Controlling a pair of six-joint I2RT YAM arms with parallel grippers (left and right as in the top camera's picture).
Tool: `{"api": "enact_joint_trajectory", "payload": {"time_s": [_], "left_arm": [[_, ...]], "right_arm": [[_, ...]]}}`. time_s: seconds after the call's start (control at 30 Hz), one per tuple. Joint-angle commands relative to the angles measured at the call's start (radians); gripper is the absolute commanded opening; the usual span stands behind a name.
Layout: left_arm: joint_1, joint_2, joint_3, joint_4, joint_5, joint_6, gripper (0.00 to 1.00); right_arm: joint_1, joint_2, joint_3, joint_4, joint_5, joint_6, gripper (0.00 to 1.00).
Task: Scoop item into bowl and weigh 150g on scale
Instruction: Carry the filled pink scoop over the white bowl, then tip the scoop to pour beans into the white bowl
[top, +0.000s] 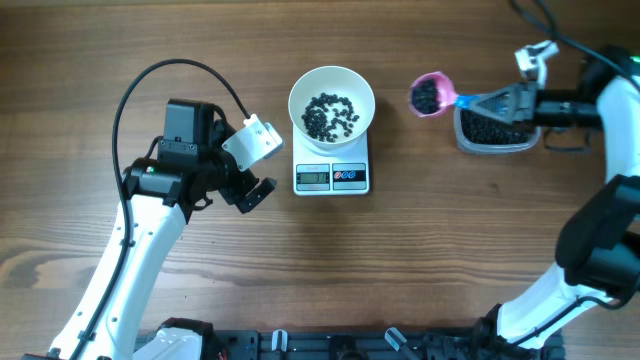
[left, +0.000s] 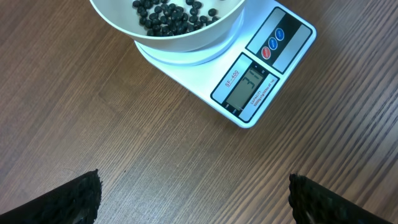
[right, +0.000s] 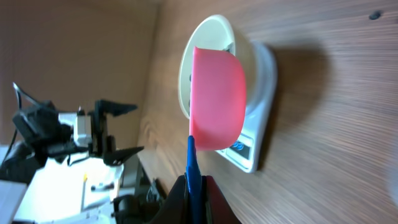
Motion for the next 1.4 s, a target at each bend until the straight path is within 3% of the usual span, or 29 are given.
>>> {"api": "enact_joint_trajectory", "payload": {"time_s": [0.0,0.17,0.3,0.47,0.63,1.1,1.37], "left_arm": [[0.005,0.001,-0.01,-0.001,0.019,0.019,1.0],[0.005,0.001,-0.01,-0.001,0.019,0.019,1.0],[0.005,0.001,-0.01,-0.001,0.019,0.019,1.0],[0.005,0.001,-0.01,-0.001,0.019,0.019,1.0],[0.005,0.001,-0.01,-0.001,0.019,0.019,1.0],[0.005,0.001,-0.01,-0.001,0.019,0.019,1.0],[0.005,0.001,-0.01,-0.001,0.019,0.019,1.0]], "right_arm": [[0.108,0.012,-0.008,0.051,-0.059,0.048,0.04],[0.295,0.006,0.026,0.224,0.109,0.285,0.04],[0.45,-0.039,0.068,0.365,0.409,0.488,0.04],[0.624,-0.139,0.071,0.471,0.792,0.584,0.04],[0.779,-0.196,0.071,0.512,1.146,0.584,0.04],[1.033,-0.206,0.071,0.557,1.69,0.513,0.04],[1.037,-0.206,0.071,0.545,1.62,0.466,0.04]]}}
